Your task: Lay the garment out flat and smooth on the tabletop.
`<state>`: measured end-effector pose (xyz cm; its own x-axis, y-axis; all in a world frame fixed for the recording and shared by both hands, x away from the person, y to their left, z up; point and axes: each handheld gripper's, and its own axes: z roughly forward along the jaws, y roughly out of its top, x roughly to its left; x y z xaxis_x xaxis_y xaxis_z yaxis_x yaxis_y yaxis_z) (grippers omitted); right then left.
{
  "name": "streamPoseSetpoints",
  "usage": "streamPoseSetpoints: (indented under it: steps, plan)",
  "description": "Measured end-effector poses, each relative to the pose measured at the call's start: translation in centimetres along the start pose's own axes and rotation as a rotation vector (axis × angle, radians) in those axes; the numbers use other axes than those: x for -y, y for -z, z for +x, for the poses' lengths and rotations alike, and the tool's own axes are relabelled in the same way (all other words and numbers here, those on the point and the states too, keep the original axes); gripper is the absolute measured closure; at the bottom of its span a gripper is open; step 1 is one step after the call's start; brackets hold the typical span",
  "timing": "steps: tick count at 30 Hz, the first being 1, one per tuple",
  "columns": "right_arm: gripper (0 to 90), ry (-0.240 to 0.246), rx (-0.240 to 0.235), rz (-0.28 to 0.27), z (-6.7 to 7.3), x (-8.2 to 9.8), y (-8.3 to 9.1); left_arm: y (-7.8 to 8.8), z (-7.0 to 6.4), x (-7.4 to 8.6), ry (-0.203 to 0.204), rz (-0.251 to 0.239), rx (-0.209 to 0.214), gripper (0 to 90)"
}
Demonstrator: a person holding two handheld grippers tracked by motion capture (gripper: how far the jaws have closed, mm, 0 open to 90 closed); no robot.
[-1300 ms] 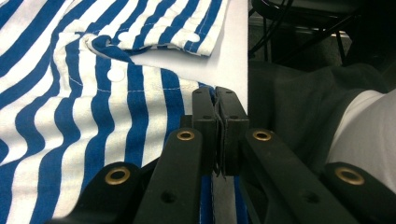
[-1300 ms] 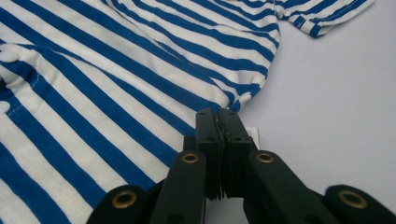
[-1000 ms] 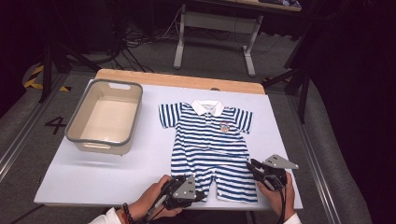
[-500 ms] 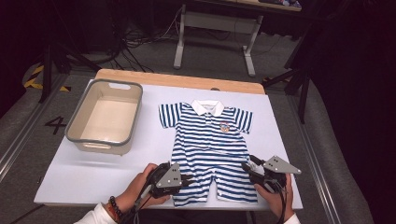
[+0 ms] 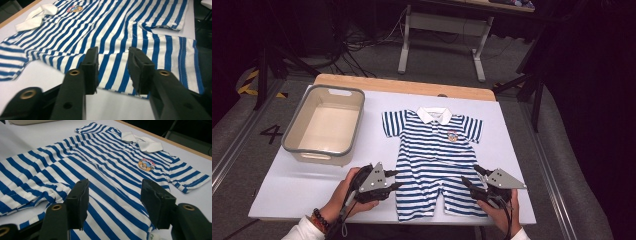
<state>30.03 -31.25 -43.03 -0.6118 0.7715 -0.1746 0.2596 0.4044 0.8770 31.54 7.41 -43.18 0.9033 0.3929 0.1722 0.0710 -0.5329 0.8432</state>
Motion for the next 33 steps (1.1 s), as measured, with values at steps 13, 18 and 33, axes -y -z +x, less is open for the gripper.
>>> streamPoseSetpoints:
  steps: [13,18,33]
  plan:
    - [29.8,0.017,0.005,-0.031,0.1,-0.2,-0.5,1.9,0.8,3.3,0.133,-0.031,-0.112,24.0]
    - [23.7,0.026,-0.005,-0.034,0.2,0.0,-0.6,1.9,0.7,3.7,0.134,-0.021,-0.138,17.7]
    - [7.7,0.033,-0.05,-0.05,0.6,-0.3,-1.0,2.3,0.5,4.2,0.146,-0.021,-0.147,9.5]
